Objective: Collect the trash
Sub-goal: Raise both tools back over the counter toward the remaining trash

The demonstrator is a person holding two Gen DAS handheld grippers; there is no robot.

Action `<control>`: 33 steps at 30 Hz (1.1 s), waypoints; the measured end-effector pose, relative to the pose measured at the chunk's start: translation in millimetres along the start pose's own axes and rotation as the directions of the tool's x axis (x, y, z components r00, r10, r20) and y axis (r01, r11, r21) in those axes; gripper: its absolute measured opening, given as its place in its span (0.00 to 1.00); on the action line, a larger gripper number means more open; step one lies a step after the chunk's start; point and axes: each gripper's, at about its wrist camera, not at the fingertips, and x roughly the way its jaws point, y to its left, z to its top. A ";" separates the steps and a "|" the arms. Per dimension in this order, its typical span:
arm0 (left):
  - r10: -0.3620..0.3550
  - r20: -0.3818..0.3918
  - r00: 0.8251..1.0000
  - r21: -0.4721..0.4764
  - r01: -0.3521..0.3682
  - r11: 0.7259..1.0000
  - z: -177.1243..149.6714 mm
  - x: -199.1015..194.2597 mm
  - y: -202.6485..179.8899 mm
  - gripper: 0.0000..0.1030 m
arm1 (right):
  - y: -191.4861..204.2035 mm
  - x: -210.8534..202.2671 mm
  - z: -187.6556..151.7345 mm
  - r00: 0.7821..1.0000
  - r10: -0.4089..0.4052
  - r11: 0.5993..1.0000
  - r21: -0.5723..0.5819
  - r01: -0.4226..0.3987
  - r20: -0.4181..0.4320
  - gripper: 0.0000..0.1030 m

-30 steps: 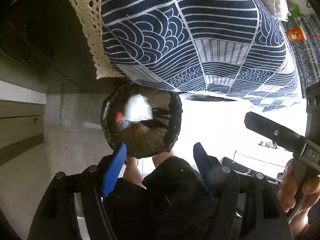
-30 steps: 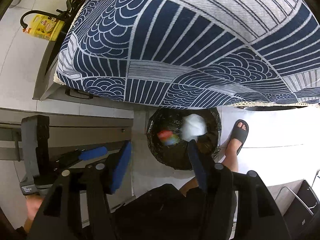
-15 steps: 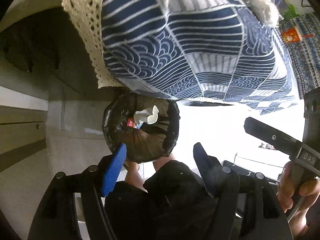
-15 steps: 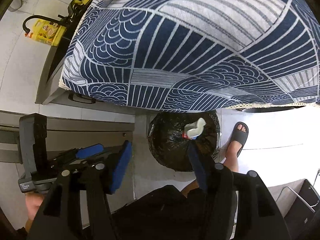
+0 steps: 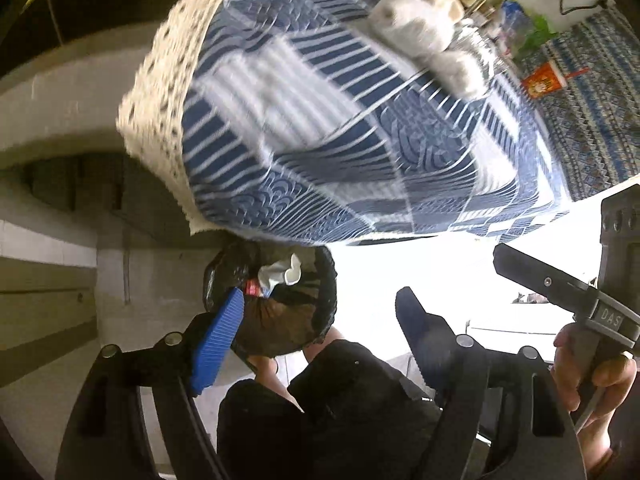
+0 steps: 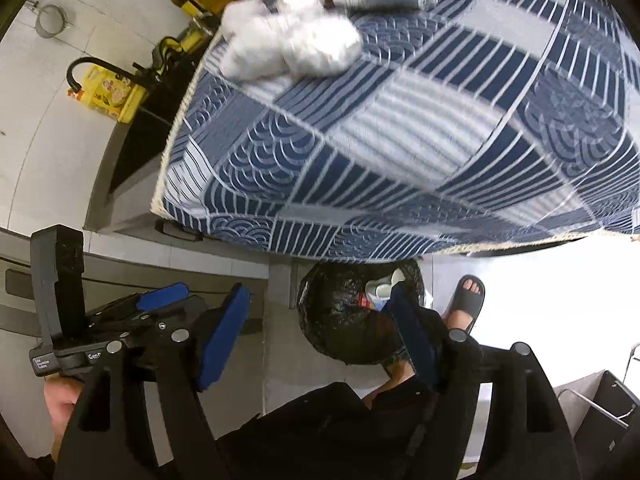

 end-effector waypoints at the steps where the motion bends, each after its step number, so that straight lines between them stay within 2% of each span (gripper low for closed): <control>1: -0.004 0.011 1.000 0.009 0.003 1.000 3.2 -5.2 -3.0 0.74 | 0.0 -4.5 1.8 1.000 -0.002 1.000 -0.002 0.002 0.010 0.73; 3: -0.007 0.026 1.000 0.020 0.006 1.000 8.5 -11.8 -8.1 0.74 | 2.8 -16.6 6.8 0.999 -0.014 1.000 -0.010 0.015 0.037 0.74; 5: -0.012 0.047 0.999 0.031 0.010 0.999 14.4 -20.6 -12.3 0.77 | 2.2 -27.3 11.2 0.998 -0.024 1.000 -0.016 0.025 0.065 0.80; 11: -0.020 0.102 0.995 0.050 0.015 0.999 34.5 -40.4 -29.0 0.77 | -1.8 -59.4 37.8 0.990 -0.035 0.998 -0.049 0.042 0.136 0.81; 13: -0.014 0.125 0.992 0.054 0.007 0.999 42.7 -46.3 -34.9 0.78 | -5.2 -69.1 48.0 0.987 -0.037 0.997 -0.060 0.047 0.159 0.85; 15: -0.009 0.151 0.988 0.048 0.002 0.999 51.3 -51.9 -40.0 0.82 | -9.6 -77.2 60.3 0.984 -0.029 0.997 -0.068 0.041 0.174 0.85; 18: 0.000 0.179 0.984 0.037 -0.007 0.999 61.3 -57.9 -47.3 0.83 | -13.9 -85.2 77.7 0.982 -0.025 0.995 -0.094 0.044 0.189 0.85; 21: 0.014 0.209 0.978 0.024 -0.019 1.000 74.5 -63.9 -57.4 0.84 | -18.7 -90.3 94.2 0.980 -0.014 0.992 -0.119 0.039 0.198 0.93; 25: 0.015 0.234 0.972 -0.002 -0.015 1.000 90.0 -66.9 -65.4 0.90 | -25.7 -91.2 115.2 0.980 -0.002 0.988 -0.148 0.032 0.198 0.93; 33: 0.068 0.247 0.967 -0.044 -0.059 0.997 121.2 -58.8 -85.1 0.90 | -45.7 -78.7 159.7 0.987 0.029 0.977 -0.211 0.005 0.157 0.93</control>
